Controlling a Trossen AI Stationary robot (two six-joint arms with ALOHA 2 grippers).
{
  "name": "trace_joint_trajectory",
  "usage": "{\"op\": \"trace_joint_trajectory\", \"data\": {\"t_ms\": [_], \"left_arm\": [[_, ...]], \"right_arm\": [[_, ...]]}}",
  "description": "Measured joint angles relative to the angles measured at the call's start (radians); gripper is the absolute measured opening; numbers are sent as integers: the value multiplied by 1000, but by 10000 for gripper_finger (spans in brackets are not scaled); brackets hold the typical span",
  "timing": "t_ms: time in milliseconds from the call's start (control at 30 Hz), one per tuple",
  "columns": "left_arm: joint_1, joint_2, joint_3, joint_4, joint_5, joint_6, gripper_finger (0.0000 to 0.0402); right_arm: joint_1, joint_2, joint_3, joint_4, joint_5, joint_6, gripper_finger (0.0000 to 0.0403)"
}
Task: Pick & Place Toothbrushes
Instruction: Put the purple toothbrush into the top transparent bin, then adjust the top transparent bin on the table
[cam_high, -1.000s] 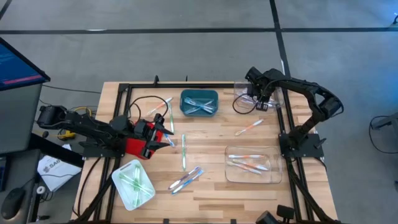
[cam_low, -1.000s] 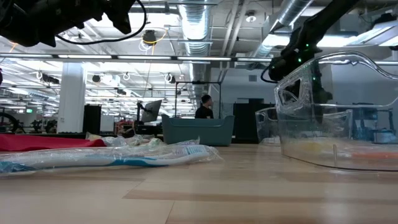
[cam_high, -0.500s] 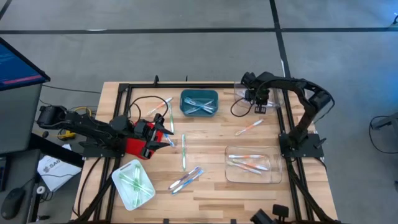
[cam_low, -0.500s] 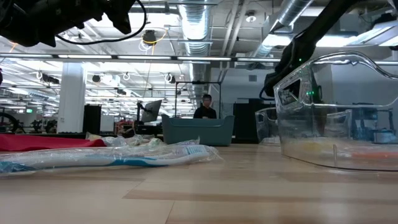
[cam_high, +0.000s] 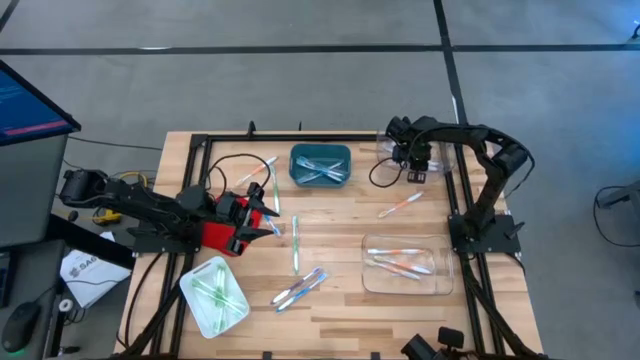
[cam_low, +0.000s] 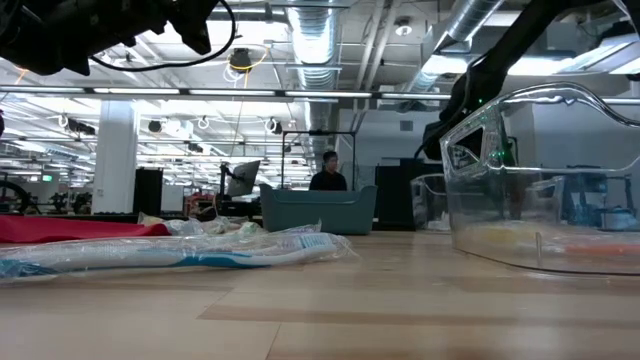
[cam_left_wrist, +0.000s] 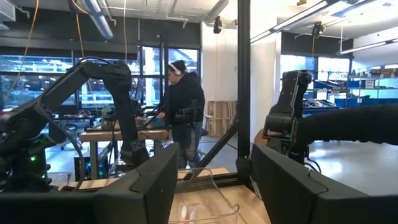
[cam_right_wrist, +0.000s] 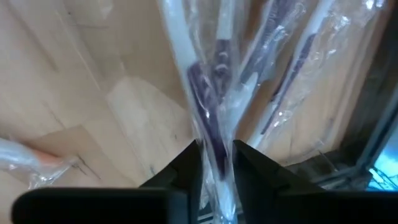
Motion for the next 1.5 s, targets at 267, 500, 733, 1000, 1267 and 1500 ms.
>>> {"op": "trace_joint_trajectory", "data": {"t_ms": [267, 500, 733, 1000, 1267, 1500], "left_arm": [[0, 20, 0, 1, -9, 5, 197], [0, 54, 0, 2, -40, 5, 197], [0, 54, 0, 7, -40, 6, 198], [0, 54, 0, 7, -38, 3, 198], [0, 54, 0, 7, -37, 1, 197], [0, 54, 0, 7, -37, 1, 197]], "right_arm": [[6, 5, 73, -30, 25, 110, 114], [18, 2, 173, -87, 29, 128, 147], [47, 2, 239, -107, 29, 140, 170], [48, 2, 240, -109, 28, 159, 176], [44, 1, 237, -104, -26, 190, 164], [43, 1, 237, -107, -28, 189, 60]]}}
